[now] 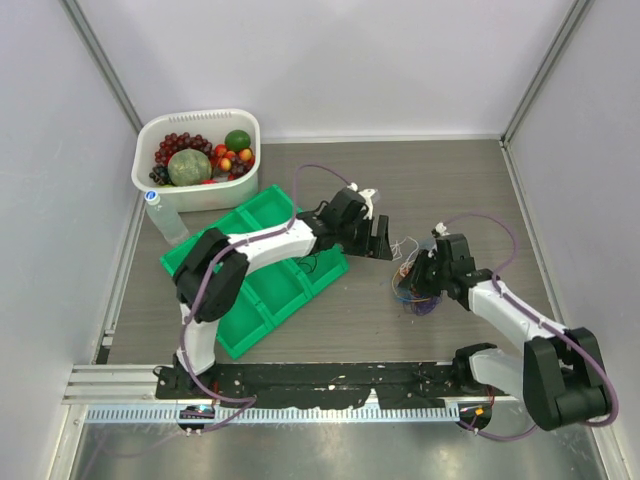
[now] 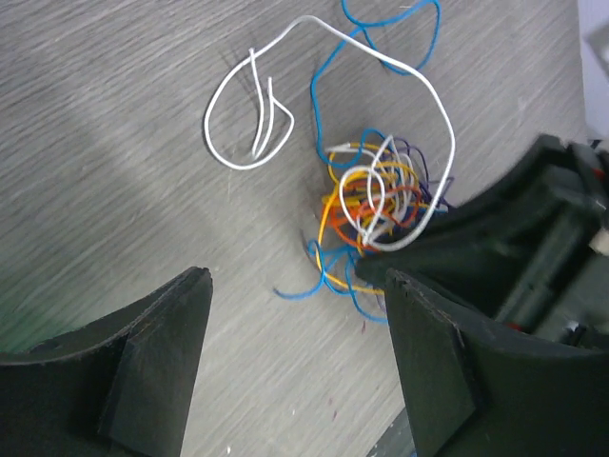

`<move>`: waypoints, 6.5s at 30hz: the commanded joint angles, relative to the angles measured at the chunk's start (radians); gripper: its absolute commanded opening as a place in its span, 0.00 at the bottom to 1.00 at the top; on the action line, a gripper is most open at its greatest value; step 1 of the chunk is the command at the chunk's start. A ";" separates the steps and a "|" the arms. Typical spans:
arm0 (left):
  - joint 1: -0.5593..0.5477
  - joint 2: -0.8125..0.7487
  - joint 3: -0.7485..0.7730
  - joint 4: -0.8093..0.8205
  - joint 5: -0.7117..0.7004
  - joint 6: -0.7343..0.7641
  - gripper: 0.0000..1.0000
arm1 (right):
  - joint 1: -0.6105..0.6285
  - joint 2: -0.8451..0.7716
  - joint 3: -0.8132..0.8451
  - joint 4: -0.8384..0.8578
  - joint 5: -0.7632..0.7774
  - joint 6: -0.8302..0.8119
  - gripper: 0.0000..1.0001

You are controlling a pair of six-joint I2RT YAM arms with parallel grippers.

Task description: Untangle the cables

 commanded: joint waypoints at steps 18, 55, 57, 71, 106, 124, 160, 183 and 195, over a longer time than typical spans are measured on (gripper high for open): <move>-0.059 0.366 0.419 -0.042 -0.174 0.004 0.56 | 0.001 -0.139 -0.002 -0.037 0.075 0.051 0.27; -0.255 -0.487 0.724 -0.142 -0.656 0.667 0.00 | -0.065 -0.034 -0.045 0.057 0.336 0.132 0.54; -0.255 -0.468 0.790 -0.155 -0.630 0.649 0.00 | -0.079 -0.024 -0.047 0.058 0.342 0.136 0.54; -0.255 -0.459 1.037 -0.113 -0.639 0.707 0.00 | -0.229 0.059 -0.045 0.072 0.236 0.132 0.54; -0.255 -0.567 0.835 -0.107 -0.784 0.738 0.00 | -0.235 -0.014 -0.073 0.080 0.219 0.130 0.54; -0.242 -0.525 0.724 -0.095 -1.021 0.937 0.00 | -0.235 -0.016 -0.082 0.109 0.168 0.115 0.54; -0.208 -1.096 -0.153 -0.299 -1.572 0.560 0.00 | -0.234 0.009 -0.081 0.121 0.138 0.106 0.53; -0.101 -0.669 -0.174 -0.335 -1.157 0.126 0.00 | -0.235 -0.004 -0.085 0.121 0.130 0.101 0.53; 0.143 -0.692 -0.532 -0.368 -0.899 -0.241 0.00 | -0.235 0.019 -0.081 0.132 0.107 0.097 0.52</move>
